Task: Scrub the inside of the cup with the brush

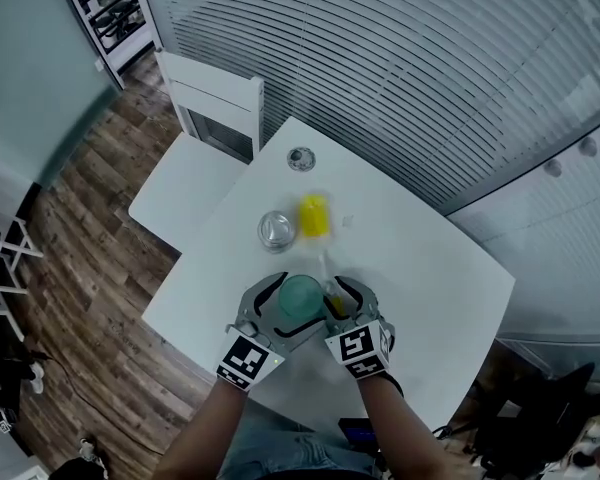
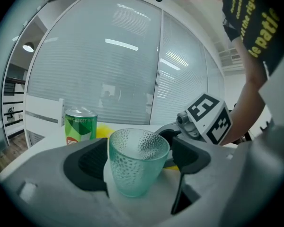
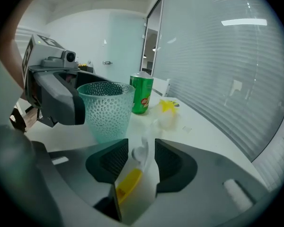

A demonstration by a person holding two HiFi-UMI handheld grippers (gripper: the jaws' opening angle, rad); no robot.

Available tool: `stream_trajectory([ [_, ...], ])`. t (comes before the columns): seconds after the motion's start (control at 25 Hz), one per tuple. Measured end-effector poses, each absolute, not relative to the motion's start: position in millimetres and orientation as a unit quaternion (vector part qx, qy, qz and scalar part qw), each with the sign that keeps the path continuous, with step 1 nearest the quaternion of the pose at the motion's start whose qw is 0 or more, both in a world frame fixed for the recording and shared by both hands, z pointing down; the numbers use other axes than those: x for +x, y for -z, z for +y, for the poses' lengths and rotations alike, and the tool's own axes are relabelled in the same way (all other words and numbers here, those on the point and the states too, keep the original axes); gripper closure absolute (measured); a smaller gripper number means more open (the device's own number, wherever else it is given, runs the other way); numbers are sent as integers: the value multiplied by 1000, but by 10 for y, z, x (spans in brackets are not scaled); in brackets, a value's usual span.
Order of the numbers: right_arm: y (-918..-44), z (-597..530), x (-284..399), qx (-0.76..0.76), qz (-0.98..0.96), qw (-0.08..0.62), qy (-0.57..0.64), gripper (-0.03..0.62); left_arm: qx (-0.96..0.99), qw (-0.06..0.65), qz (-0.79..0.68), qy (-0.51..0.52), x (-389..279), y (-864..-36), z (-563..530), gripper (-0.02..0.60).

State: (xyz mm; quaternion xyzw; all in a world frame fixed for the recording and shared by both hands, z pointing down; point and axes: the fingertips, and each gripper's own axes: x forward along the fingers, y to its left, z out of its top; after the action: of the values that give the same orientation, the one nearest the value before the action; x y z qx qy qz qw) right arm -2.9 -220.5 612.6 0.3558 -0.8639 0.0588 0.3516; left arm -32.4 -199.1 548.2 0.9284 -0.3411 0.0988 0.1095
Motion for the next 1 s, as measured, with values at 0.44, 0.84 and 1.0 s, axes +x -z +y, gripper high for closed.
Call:
stream_trajectory([
  [0.44, -6218, -2274, -84, 363, -856, 367, -40, 427, 932, 109, -334, -92, -205, -5567, -2111, 147],
  [0.84, -6224, -2307, -80, 372, -853, 363, -38, 483, 934, 114, -332, -72, -167, -5564, -2166, 150],
  [1.0, -6217, -2320, -72, 376, -853, 360, -44, 490, 933, 118, -333, -69, -183, -5564, -2167, 156],
])
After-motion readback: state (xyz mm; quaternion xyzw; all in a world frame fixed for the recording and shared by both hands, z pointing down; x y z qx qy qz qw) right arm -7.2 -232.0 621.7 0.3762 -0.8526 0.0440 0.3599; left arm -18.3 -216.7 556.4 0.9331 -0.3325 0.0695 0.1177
